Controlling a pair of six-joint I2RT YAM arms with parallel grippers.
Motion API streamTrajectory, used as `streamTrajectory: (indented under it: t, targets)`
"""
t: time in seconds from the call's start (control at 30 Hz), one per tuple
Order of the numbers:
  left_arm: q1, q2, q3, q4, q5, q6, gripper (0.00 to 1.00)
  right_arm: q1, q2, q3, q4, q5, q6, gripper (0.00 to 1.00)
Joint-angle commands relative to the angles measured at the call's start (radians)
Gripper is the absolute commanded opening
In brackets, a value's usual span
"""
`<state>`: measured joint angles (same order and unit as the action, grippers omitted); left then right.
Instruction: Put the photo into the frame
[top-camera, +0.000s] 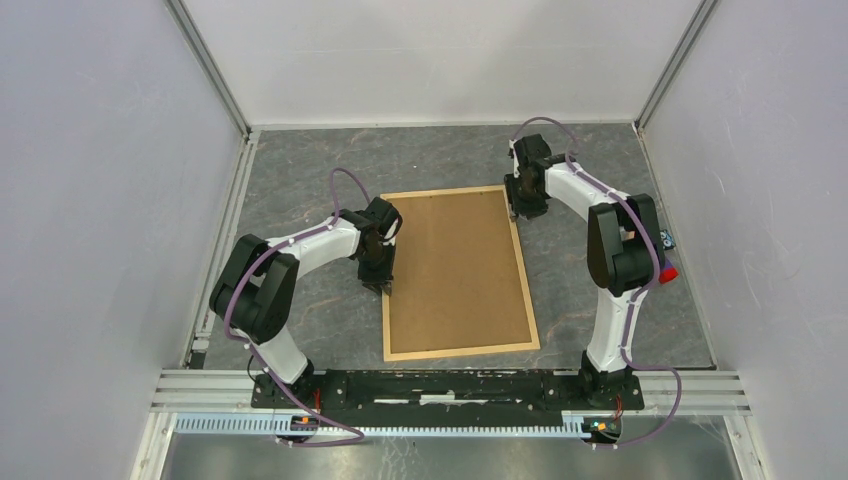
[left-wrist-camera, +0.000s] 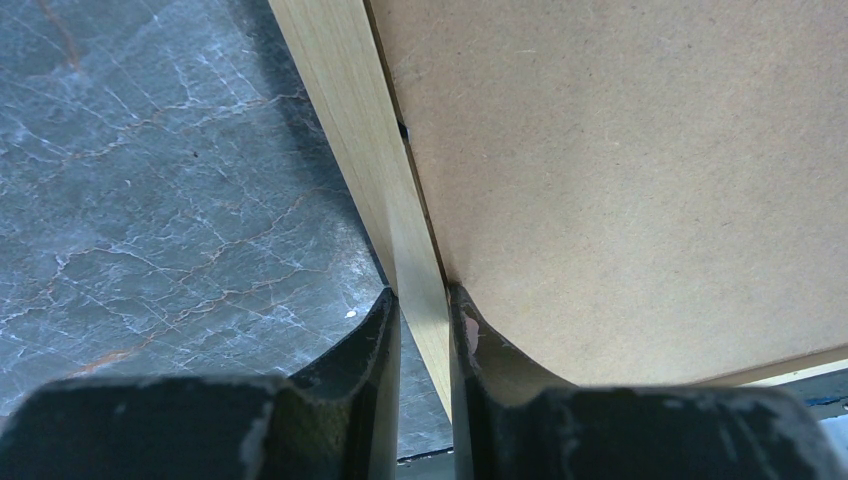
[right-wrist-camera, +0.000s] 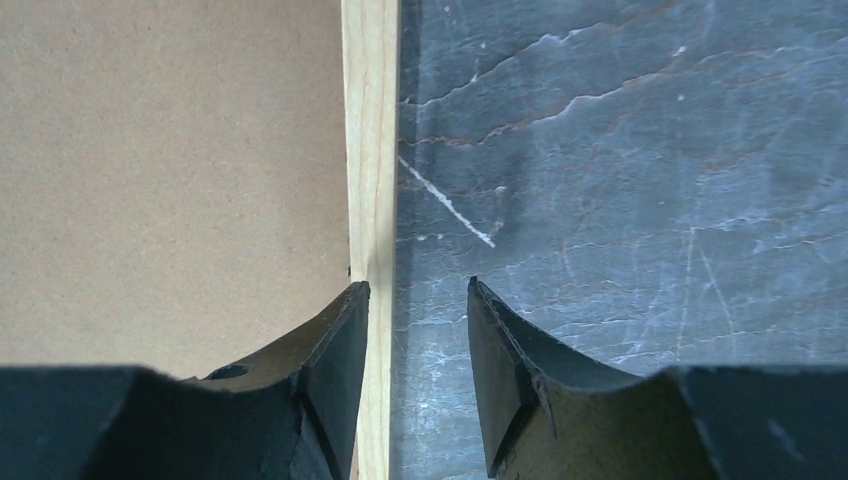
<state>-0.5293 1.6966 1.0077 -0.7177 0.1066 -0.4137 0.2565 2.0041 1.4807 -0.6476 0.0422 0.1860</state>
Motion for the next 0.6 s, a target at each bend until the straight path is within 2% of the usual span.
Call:
streamTrajectory:
  t: [0.0, 0.57]
  targets:
    - [-0.021, 0.046, -0.037, -0.009, -0.012, 0.039, 0.02, 0.003, -0.006, 0.061, -0.024, 0.057, -0.014, 0.47]
    - [-0.021, 0.043, -0.035, -0.009, -0.007, 0.041, 0.02, 0.042, 0.042, 0.071, -0.036, 0.078, -0.017, 0.47]
